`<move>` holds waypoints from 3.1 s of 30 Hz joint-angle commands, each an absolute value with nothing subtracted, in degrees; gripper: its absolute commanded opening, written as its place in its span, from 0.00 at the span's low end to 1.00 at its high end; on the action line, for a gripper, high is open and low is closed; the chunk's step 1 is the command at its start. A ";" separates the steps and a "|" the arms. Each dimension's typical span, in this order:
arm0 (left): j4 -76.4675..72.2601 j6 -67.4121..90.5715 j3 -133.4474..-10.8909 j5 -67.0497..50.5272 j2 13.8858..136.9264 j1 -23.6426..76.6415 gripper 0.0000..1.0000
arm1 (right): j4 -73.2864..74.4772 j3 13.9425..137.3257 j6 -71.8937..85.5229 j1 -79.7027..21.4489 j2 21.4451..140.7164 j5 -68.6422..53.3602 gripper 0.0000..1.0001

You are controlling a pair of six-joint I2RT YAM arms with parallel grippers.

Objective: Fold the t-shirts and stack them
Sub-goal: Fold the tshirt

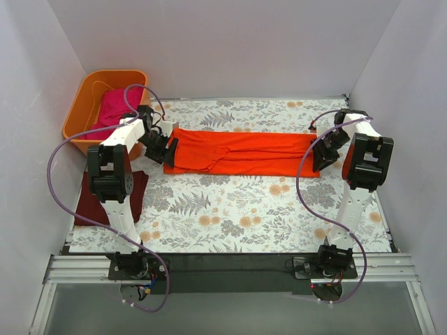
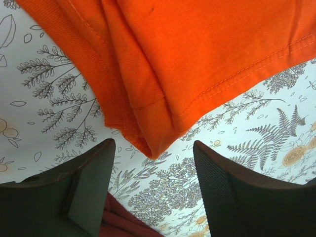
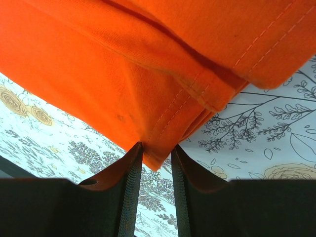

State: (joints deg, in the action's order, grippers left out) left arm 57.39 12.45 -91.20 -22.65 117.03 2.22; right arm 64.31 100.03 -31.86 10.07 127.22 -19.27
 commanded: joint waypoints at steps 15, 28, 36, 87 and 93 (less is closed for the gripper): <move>58.10 13.01 -94.83 -25.14 119.88 2.20 0.50 | 65.13 103.18 -31.99 10.11 124.80 -20.57 0.31; 58.01 14.33 -96.67 -23.47 119.36 1.94 0.00 | 65.39 100.64 -34.01 10.46 122.87 -16.18 0.01; 62.75 11.61 -100.02 -20.75 120.32 1.49 0.00 | 65.74 98.09 -37.26 11.25 121.46 -11.43 0.01; 50.10 35.06 -88.42 -29.98 118.82 2.02 0.41 | 32.01 99.94 -5.73 -28.38 119.35 -44.21 0.50; 49.57 35.42 -88.07 -30.14 119.79 2.11 0.41 | 23.92 98.62 1.04 -33.75 122.77 -43.33 0.53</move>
